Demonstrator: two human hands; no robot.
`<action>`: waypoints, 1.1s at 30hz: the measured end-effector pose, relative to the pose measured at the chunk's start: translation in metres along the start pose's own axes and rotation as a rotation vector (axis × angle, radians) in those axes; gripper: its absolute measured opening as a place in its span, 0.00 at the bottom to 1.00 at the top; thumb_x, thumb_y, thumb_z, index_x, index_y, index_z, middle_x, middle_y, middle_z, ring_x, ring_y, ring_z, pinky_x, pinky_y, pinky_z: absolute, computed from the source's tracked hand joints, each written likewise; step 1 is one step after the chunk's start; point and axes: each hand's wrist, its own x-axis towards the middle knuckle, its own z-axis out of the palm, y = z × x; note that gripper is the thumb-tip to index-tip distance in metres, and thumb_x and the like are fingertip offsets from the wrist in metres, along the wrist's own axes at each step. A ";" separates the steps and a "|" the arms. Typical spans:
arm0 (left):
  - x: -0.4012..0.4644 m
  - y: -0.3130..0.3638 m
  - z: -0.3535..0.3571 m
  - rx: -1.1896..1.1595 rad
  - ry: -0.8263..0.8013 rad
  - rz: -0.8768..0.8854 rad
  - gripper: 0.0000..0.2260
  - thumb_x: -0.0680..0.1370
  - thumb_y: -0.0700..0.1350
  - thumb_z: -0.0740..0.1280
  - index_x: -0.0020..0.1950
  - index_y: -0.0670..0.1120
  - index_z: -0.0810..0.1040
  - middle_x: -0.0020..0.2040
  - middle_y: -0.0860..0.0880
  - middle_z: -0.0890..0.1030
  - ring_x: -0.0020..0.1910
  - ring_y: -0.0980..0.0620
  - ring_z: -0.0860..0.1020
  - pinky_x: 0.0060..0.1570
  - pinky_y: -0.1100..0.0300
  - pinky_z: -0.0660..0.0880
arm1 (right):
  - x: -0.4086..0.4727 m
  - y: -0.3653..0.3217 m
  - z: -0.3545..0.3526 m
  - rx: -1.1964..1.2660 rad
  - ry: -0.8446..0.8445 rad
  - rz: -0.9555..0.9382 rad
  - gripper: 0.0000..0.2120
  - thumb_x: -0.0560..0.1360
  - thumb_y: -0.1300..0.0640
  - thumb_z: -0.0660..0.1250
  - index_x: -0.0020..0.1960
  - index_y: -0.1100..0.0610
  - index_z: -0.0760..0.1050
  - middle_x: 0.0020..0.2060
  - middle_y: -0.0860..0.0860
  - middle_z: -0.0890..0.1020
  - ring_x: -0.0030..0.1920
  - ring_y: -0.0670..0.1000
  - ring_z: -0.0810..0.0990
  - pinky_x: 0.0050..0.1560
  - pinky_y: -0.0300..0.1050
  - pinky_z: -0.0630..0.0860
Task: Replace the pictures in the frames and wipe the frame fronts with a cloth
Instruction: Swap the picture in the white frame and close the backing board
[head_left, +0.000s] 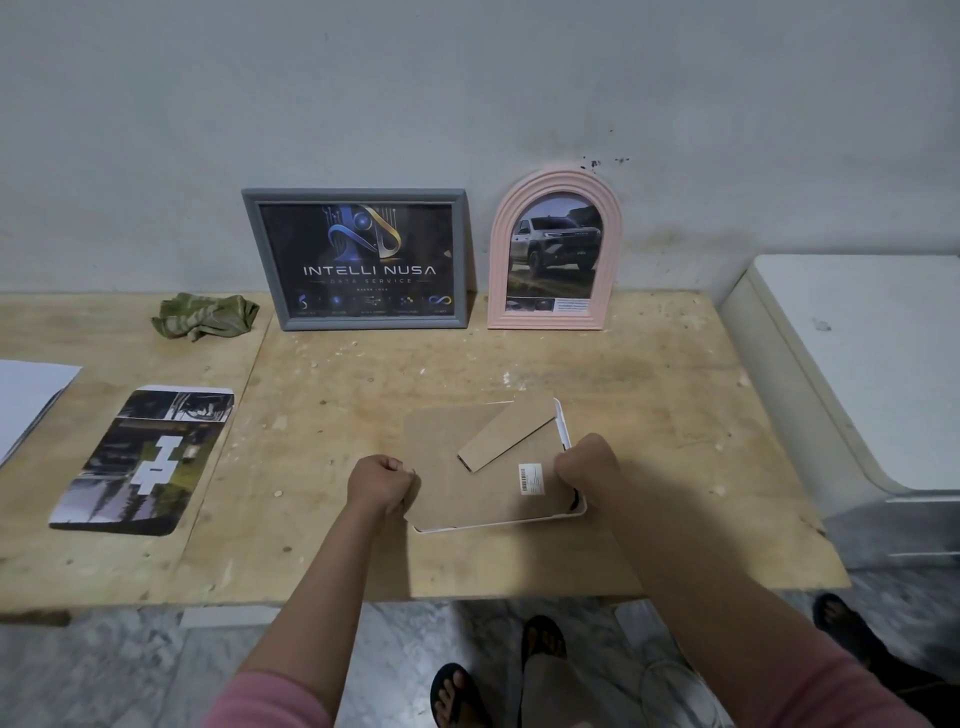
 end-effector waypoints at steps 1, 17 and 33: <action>-0.002 0.001 0.000 -0.001 -0.004 -0.001 0.12 0.75 0.37 0.66 0.32 0.46 0.70 0.28 0.45 0.71 0.26 0.48 0.68 0.29 0.62 0.67 | 0.000 0.001 0.000 -0.001 0.003 0.001 0.13 0.72 0.62 0.63 0.34 0.57 0.60 0.32 0.51 0.69 0.41 0.56 0.73 0.38 0.42 0.67; -0.024 0.029 -0.009 0.154 -0.124 0.008 0.04 0.75 0.38 0.60 0.41 0.41 0.72 0.36 0.42 0.73 0.34 0.46 0.71 0.35 0.60 0.69 | -0.005 0.015 0.012 -0.064 0.080 -0.107 0.10 0.71 0.63 0.63 0.51 0.65 0.75 0.51 0.59 0.79 0.51 0.58 0.78 0.43 0.42 0.71; -0.064 0.060 -0.005 0.342 -0.032 0.120 0.06 0.75 0.40 0.63 0.44 0.39 0.68 0.40 0.46 0.72 0.42 0.45 0.72 0.40 0.58 0.68 | -0.011 0.008 0.016 -0.062 0.077 -0.106 0.10 0.70 0.55 0.67 0.41 0.60 0.69 0.45 0.59 0.75 0.44 0.59 0.78 0.38 0.46 0.72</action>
